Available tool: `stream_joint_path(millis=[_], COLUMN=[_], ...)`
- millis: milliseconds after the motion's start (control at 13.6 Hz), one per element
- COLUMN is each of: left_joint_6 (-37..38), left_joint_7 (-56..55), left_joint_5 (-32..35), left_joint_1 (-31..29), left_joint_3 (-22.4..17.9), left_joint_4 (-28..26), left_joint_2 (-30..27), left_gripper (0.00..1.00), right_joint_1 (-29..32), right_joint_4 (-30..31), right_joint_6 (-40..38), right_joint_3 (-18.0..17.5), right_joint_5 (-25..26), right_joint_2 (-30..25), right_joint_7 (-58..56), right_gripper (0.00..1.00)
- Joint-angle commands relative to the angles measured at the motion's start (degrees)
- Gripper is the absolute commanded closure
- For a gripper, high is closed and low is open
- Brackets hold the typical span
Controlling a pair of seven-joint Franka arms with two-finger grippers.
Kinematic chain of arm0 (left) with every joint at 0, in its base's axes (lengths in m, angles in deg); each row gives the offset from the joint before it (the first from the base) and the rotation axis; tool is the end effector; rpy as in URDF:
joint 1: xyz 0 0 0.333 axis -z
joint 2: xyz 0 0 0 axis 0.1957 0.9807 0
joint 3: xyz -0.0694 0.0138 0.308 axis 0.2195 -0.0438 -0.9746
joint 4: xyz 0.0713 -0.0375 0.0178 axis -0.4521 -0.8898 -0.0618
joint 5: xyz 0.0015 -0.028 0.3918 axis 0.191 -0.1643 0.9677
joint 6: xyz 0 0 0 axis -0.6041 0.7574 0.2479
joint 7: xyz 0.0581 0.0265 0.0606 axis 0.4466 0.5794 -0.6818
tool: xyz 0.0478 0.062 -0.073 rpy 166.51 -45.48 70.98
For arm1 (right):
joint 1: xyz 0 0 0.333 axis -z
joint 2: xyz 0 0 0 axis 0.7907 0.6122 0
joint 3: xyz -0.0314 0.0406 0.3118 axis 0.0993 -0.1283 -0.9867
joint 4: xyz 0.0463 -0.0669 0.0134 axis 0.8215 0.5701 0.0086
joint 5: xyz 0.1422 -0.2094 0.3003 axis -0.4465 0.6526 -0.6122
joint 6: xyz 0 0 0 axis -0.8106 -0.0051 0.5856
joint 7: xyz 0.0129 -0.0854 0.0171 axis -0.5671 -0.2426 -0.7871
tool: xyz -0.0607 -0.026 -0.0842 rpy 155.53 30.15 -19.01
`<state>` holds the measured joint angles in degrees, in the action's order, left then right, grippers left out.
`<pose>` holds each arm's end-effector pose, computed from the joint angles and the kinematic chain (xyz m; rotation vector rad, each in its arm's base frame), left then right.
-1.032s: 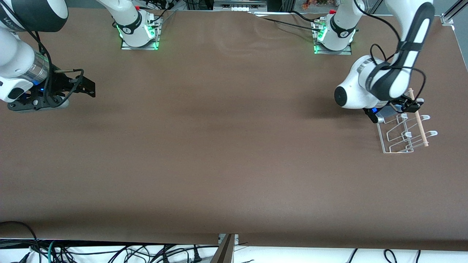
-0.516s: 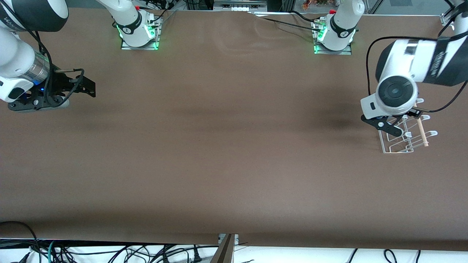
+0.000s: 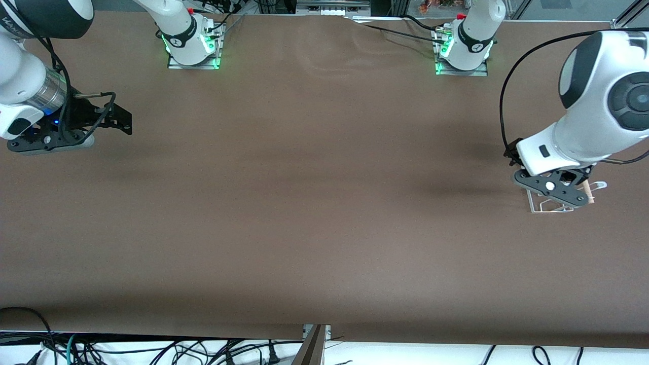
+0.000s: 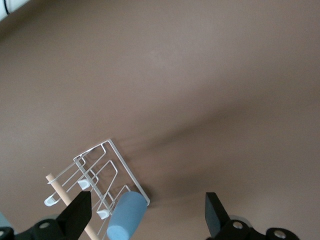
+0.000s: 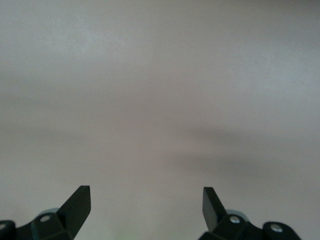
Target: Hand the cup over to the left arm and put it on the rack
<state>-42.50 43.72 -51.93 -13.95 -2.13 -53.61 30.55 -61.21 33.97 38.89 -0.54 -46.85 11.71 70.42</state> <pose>0.6345 -0.0793 0.5272 -2.9159 0.5872 0.1783 0.5636 0.0616 0.5611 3.0983 0.2444 -0.1136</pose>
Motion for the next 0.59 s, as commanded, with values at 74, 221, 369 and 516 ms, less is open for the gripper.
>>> stream_joint_path(millis=[74,221,369,516], left_joint_6=[0.54,0.54,-3.03,-7.00], left_joint_7=[-11.59,-11.95,-11.34,-11.60], left_joint_5=[-1.96,-8.42,-13.12,-12.95], left_joint_1=[-0.41,-2.59,-4.02,0.43], left_joint_3=[-0.02,-0.63,-2.29,-6.84], left_joint_4=[6.48,6.40,4.39,-6.11], left_joint_2=[2.08,2.16,-0.02,-8.16], left_gripper=[0.00,0.00,0.00,0.00], right_joint_1=[-0.01,-0.01,-0.01,-0.01], right_joint_4=[-0.89,-0.89,-1.15,-1.77], right_joint_6=[-1.03,-1.03,-1.03,-1.12], right_joint_3=[-0.21,-0.29,-0.21,-0.20], right_joint_5=[0.73,0.73,0.82,0.82], right_joint_2=[-0.17,-0.26,-0.17,0.00], right_joint_7=[-0.50,-0.41,-0.50,-0.50], right_gripper=[0.01,0.01,0.01,0.01])
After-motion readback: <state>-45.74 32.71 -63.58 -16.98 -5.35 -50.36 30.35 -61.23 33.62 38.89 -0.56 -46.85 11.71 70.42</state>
